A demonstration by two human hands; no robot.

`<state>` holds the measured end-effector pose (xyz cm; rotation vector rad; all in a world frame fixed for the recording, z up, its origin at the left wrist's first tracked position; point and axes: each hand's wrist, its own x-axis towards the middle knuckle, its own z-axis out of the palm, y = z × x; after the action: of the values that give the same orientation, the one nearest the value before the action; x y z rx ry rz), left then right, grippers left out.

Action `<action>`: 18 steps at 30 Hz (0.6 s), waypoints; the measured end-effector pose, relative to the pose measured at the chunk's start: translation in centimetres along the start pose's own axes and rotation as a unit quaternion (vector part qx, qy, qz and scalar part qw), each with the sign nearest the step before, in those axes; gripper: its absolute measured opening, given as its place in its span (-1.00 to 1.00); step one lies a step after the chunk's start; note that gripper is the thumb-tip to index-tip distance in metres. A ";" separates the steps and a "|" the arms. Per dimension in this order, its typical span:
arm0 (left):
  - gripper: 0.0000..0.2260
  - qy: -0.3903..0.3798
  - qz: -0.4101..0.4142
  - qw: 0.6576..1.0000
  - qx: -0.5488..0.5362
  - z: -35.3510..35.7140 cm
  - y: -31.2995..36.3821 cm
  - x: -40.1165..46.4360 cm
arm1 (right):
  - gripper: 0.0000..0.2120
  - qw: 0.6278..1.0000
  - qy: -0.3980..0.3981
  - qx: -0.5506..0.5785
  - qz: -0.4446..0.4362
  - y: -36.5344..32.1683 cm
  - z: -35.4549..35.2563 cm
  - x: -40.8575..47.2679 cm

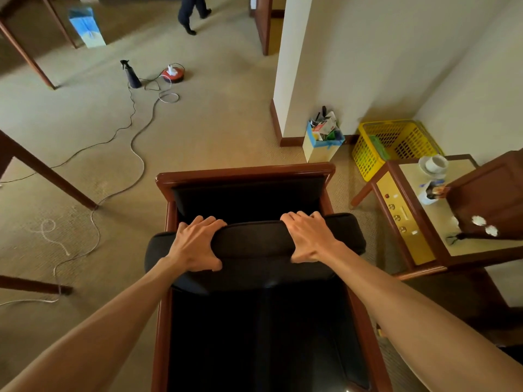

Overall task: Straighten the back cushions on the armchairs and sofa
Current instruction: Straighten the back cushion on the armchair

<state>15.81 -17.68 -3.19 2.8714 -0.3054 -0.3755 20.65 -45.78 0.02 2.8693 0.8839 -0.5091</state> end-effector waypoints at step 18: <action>-0.19 0.031 0.025 0.994 0.104 3.7 -0.1 9.0 | -0.15 0.997 0.058 0.023 0.053 5.4 7.9 6.9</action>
<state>23.31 -20.46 -8.74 3.0645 -0.4270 -0.2591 26.75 -48.04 -9.76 2.9931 0.7399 -0.3606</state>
